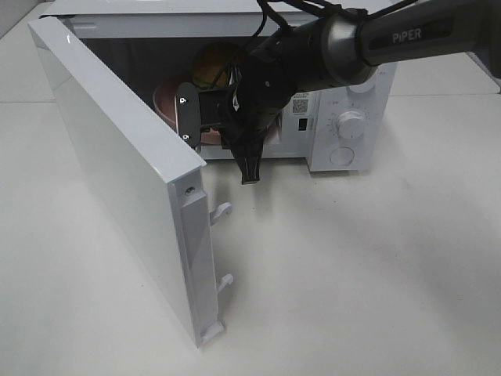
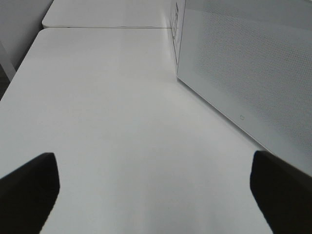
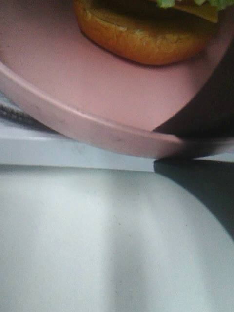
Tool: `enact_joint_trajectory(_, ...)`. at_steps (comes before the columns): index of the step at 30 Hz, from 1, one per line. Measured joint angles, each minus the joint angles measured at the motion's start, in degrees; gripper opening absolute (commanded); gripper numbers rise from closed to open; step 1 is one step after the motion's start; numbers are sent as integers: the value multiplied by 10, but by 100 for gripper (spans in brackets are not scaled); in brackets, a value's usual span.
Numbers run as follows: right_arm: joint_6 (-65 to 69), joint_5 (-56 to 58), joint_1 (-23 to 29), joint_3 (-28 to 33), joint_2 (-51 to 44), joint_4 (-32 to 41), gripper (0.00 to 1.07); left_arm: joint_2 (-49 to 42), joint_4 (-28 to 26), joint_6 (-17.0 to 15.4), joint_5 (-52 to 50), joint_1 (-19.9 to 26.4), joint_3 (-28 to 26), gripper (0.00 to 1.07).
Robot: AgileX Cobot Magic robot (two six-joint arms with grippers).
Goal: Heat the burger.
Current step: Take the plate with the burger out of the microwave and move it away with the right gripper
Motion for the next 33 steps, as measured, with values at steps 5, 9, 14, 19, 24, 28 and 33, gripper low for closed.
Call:
enact_joint_trajectory(5, -46, 34, 4, 0, -11, 25, 0, 0, 0, 0, 0, 0, 0, 100)
enact_joint_trajectory(9, -65, 44, 4, 2, -17, 33, 0, 0, 0, 0, 0, 0, 0, 100)
enact_joint_trajectory(14, -106, 50, 5, 28, -39, 38, 0, 0, 0, 0, 0, 0, 0, 100)
enact_joint_trajectory(19, -176, 49, 5, 57, -63, 66, 0, 0, 0, 0, 0, 0, 0, 100)
enact_joint_trajectory(24, -233, 50, 4, 73, -78, 98, 0, 0, 0, 0, 0, 0, 0, 100)
enact_joint_trajectory(28, -254, 53, 4, 73, -92, 112, 0, 0, 0, 0, 0, 0, 0, 100)
enact_joint_trajectory(33, -277, 48, 4, 84, -116, 131, 0, 0, 0, 0, 0, 0, 0, 100)
